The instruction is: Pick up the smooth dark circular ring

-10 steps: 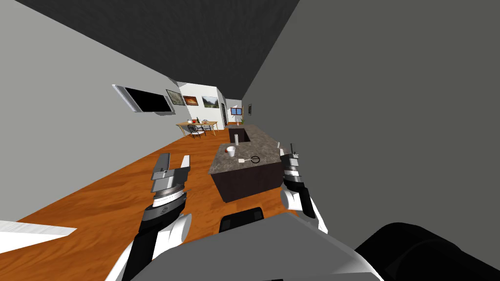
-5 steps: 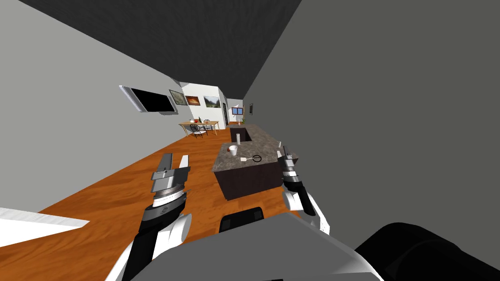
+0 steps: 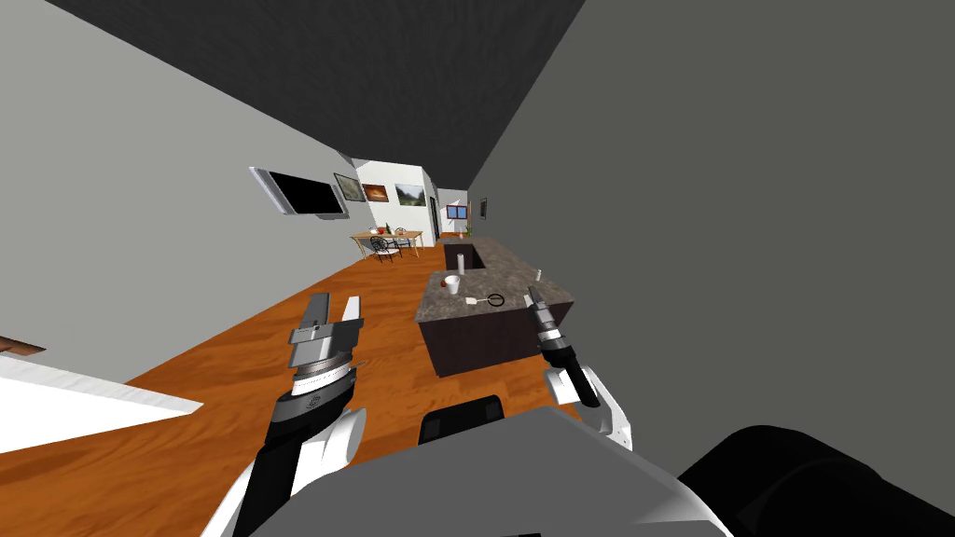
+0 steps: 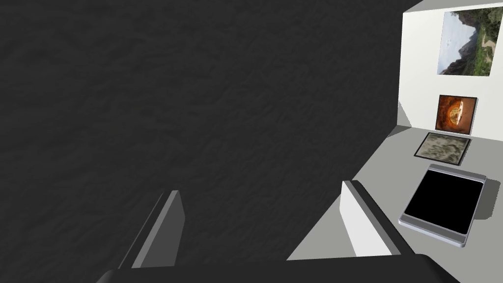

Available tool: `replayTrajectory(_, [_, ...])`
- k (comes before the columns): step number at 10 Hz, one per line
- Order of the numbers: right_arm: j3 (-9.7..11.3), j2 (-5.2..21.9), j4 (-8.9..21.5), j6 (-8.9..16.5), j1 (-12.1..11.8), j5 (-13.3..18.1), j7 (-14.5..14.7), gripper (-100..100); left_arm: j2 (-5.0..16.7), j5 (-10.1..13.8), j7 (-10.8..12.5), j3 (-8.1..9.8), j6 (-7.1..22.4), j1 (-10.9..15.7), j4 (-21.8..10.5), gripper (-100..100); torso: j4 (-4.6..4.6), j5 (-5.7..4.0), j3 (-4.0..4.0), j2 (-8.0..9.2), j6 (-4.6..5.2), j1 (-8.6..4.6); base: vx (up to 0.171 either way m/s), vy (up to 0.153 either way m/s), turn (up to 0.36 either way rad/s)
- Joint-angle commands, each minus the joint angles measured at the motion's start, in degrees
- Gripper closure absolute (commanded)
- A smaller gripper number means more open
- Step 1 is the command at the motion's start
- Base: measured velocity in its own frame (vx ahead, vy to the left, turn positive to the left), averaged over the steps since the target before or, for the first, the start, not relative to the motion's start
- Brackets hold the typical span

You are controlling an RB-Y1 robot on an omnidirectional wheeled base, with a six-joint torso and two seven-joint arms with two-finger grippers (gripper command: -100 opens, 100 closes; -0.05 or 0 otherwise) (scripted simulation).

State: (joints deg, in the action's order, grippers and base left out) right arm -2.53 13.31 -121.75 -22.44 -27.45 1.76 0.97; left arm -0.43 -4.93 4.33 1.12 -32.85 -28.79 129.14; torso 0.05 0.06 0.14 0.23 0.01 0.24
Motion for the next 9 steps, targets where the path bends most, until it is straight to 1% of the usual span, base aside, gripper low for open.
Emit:
replayTrajectory(1, [0.2, 2.9, 2.5, 0.1, 0.2, 1.6, 0.4, -100, 0.0, 0.0, 0.0, 0.0, 0.0, 0.0, 0.0, 0, 0.0, 0.0, 0.0, 0.0, 0.0, 0.0, -0.056, 0.069, 0.066])
replayTrajectory(2, [0.2, 3.3, 2.5, 0.1, 0.2, 1.6, 0.4, -100, 0.0, 0.0, 0.0, 0.0, 0.0, 0.0, 0.0, 0, -0.01, -0.01, -0.01, -0.01, -0.02, 0.0, -0.04, 0.053, 0.027])
replayTrajectory(3, [0.6, 5.6, 4.8, 0.0, 0.3, 3.2, 0.9, -100, 0.0, 0.0, 0.0, 0.0, 0.0, 0.0, 0.0, 0, -0.01, -0.01, -0.03, -0.06, 0.0, -0.05, -0.045, 0.067, 0.071])
replayTrajectory(4, [0.9, 7.5, 6.4, -0.1, 0.5, 4.9, 1.5, -100, 0.0, 0.0, 0.0, 0.0, 0.0, 0.0, 0.0, 0, -0.01, -0.01, -0.03, -0.05, -0.01, -0.02, -0.08, 0.094, 0.115])
replayTrajectory(5, [0.9, 8.3, 7.3, -0.1, 0.5, 4.9, 1.5, -100, 0.0, 0.0, 0.0, 0.0, 0.0, 0.0, 0.0, 0, 0.0, 0.01, 0.01, 0.03, -0.02, 0.07, -0.056, 0.079, 0.028])
replayTrajectory(6, [1.3, 10.2, 9.9, -0.2, 0.6, 6.6, 2.1, -100, 0.0, 0.0, 0.0, 0.0, 0.0, 0.0, 0.0, 0, 0.0, 0.01, 0.0, 0.0, 0.01, 0.03, -0.054, 0.083, 0.057])
replayTrajectory(7, [1.3, 10.9, 9.9, -0.2, 0.6, 6.6, 2.1, -100, 0.0, 0.0, 0.0, 0.0, 0.0, 0.0, 0.0, 0, 0.0, 0.01, -0.01, -0.01, -0.01, 0.04, -0.041, 0.066, 0.041])
replayTrajectory(8, [1.7, 13.3, 12.7, -0.3, 0.8, 8.4, 2.7, -100, 0.0, 0.0, 0.0, 0.0, 0.0, 0.0, 0.0, 0, -0.01, 0.0, -0.02, -0.05, 0.0, -0.01, -0.036, 0.083, 0.082])
replayTrajectory(9, [1.7, 13.5, 12.7, -0.3, 0.8, 8.4, 2.7, -100, 0.0, 0.0, 0.0, 0.0, 0.0, 0.0, 0.0, 0, -0.01, 0.0, -0.04, -0.07, -0.01, 0.03, -0.033, 0.066, 0.03])
